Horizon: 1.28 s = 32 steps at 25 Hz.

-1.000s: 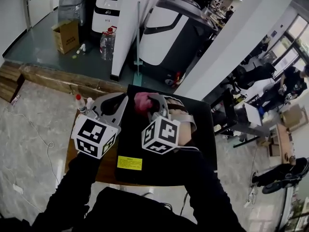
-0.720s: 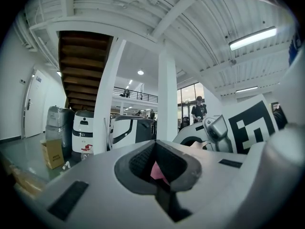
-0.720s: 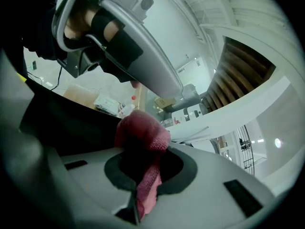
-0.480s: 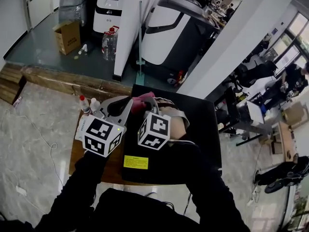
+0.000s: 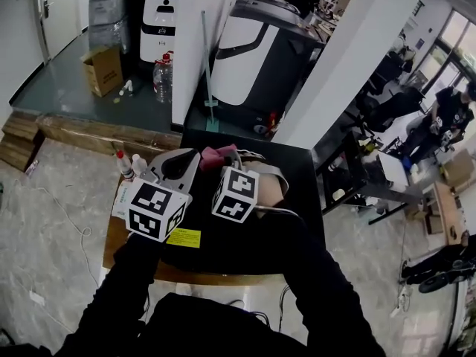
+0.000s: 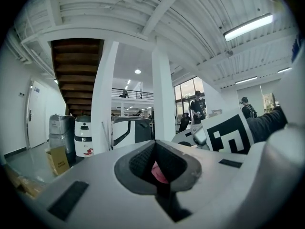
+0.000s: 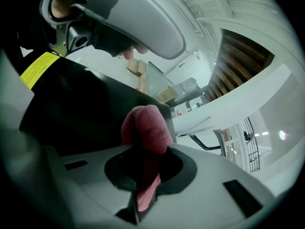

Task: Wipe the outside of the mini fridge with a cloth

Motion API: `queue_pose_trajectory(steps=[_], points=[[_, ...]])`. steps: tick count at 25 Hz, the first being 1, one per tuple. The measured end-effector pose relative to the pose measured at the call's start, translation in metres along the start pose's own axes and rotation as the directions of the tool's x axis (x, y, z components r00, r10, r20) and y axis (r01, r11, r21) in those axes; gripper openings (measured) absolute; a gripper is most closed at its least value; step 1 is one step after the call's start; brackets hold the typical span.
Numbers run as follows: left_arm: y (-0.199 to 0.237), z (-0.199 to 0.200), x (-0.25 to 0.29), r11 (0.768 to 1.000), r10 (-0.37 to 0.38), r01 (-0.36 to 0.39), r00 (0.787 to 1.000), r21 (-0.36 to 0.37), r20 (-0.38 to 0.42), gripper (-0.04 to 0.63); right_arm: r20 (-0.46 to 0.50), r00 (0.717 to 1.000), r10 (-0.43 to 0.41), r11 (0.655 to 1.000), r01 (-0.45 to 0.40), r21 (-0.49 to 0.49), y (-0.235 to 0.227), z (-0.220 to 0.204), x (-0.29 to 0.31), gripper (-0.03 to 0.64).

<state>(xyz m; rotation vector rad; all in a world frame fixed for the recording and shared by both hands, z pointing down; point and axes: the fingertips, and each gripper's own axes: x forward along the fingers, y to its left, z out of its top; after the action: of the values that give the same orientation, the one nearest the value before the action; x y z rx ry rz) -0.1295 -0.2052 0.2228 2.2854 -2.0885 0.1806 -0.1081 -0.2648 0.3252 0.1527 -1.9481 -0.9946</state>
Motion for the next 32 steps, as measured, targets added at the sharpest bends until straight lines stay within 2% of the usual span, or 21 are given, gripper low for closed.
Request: queue_pose_trajectory(steps=[6, 18, 32], points=[[-0.054, 0.015, 0.012, 1.0, -0.014, 0.015, 1.0, 0.021, -0.016, 0.006, -0.031, 0.999, 0.008, 0.999, -0.007, 0.035, -0.001, -0.06, -0.026, 0.041], [-0.172, 0.025, 0.065, 0.995, -0.095, 0.096, 0.995, 0.038, -0.025, 0.006, -0.079, 0.997, -0.007, 0.988, 0.019, 0.155, -0.008, -0.201, -0.07, 0.041], [-0.246, 0.037, 0.098, 0.986, -0.156, 0.156, 0.988, 0.05, -0.004, 0.006, -0.191, 0.981, -0.038, 0.975, 0.078, 0.209, -0.017, -0.309, -0.099, 0.041]])
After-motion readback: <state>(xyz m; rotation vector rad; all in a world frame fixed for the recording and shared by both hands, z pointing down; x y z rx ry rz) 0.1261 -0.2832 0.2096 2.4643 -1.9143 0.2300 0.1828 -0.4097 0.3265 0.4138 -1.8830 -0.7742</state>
